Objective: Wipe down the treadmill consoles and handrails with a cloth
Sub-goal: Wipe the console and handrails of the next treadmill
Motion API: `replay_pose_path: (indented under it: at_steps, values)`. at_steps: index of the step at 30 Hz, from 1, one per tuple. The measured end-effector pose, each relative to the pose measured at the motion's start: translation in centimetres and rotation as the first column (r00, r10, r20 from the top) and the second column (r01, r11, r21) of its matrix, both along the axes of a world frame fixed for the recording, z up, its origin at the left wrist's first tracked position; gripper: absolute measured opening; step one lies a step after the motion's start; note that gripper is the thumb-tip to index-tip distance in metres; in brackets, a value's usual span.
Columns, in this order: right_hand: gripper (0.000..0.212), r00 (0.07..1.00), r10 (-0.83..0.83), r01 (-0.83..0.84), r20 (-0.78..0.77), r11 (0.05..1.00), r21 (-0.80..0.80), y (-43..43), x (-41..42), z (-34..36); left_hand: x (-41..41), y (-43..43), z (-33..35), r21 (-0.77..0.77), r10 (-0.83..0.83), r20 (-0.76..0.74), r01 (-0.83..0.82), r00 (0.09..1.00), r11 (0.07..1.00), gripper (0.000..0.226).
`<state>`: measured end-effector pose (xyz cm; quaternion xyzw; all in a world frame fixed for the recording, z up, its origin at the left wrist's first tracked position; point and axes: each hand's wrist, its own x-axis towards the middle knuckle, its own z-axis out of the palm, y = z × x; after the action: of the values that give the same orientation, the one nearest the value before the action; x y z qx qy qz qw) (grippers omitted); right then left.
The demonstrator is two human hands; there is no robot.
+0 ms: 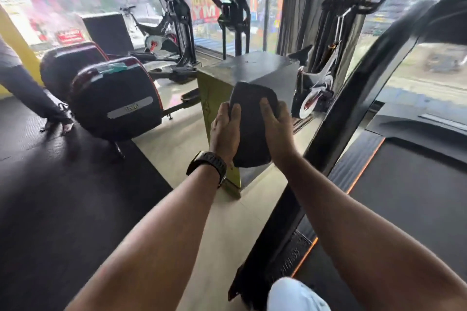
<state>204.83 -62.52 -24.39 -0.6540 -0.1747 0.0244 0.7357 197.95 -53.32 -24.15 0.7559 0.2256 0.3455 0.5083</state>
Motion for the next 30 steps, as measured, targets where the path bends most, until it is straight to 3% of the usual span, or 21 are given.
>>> replay_pose_path:
  at_steps: [7,14,27,30]
  values:
    - [0.038,0.999,0.051,-0.051,0.007,0.999,0.011,4.5,-3.9,2.8,-3.6,5.0,2.5,-0.017,0.004,0.057,-0.003,0.998,1.0,0.024]
    - [0.027,0.989,-0.132,0.131,0.066,0.991,0.018,7.8,-0.5,2.0,0.0,7.7,2.6,0.039,-0.1,0.054,0.098,0.994,0.994,0.021]
    - [0.015,0.895,-0.432,0.432,0.113,0.902,0.023,16.7,12.4,5.1,15.6,17.8,5.9,0.109,-0.348,0.066,0.34,0.935,0.934,0.023]
    - [0.028,0.863,-0.492,0.495,0.12,0.869,-0.001,16.7,15.0,5.8,19.2,18.2,6.4,0.075,-0.428,0.094,0.422,0.899,0.903,0.023]
